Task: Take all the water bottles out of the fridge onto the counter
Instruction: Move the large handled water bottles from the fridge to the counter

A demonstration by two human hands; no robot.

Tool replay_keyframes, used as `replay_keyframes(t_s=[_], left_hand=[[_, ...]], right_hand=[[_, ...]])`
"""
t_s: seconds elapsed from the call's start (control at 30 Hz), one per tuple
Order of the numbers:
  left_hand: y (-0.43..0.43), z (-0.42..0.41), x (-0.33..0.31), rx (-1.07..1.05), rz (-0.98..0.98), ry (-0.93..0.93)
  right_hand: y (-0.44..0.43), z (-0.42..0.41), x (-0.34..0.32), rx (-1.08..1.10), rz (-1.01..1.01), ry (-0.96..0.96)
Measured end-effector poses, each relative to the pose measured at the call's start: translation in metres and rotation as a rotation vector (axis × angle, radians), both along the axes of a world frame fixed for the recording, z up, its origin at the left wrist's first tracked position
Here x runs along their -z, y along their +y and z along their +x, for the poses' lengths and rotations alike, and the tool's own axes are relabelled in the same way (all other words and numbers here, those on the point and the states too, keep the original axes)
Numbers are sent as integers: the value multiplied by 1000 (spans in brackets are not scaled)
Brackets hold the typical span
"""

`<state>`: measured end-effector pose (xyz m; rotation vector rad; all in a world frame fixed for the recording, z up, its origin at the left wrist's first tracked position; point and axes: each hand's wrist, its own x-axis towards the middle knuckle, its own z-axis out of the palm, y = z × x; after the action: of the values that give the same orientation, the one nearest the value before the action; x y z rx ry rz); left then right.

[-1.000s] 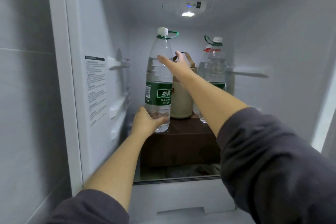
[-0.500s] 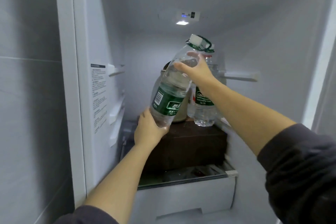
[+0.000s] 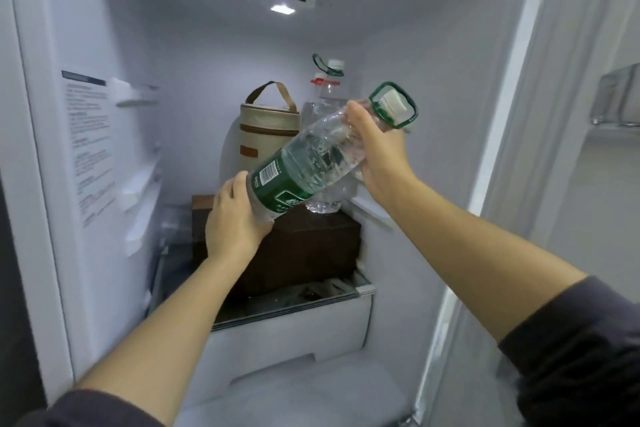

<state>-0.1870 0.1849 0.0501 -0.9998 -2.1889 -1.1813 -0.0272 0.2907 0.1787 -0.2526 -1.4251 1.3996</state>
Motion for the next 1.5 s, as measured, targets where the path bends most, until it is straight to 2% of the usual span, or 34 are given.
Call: replay_keyframes(t_s=[0.2, 0.37, 0.57, 0.77, 0.9, 1.13, 1.33, 1.5], left_hand=[[-23, 39, -1, 180, 37, 9], [-49, 99, -3, 356, -26, 14], [-63, 195, 16, 534, -136, -47], [-70, 288, 43, 654, -125, -45], [-76, 350, 58, 735, -194, -24], [-75, 448, 82, 979, -212, -119], [-44, 522, 96, 1178, -256, -185], [-16, 581, 104, 1361, -355, -310]], right_hand=[[-29, 62, -14, -58, 167, -26], [-47, 135, -16, -122, 276, -32], [-76, 230, 1, 40, 195, 52], [-107, 333, 27, 184, 119, 78], [-120, 399, 41, 244, 33, 103], [-133, 496, 59, 350, -27, 93], [-123, 573, 69, 449, -29, 14], [-107, 642, 79, 493, 25, -196]])
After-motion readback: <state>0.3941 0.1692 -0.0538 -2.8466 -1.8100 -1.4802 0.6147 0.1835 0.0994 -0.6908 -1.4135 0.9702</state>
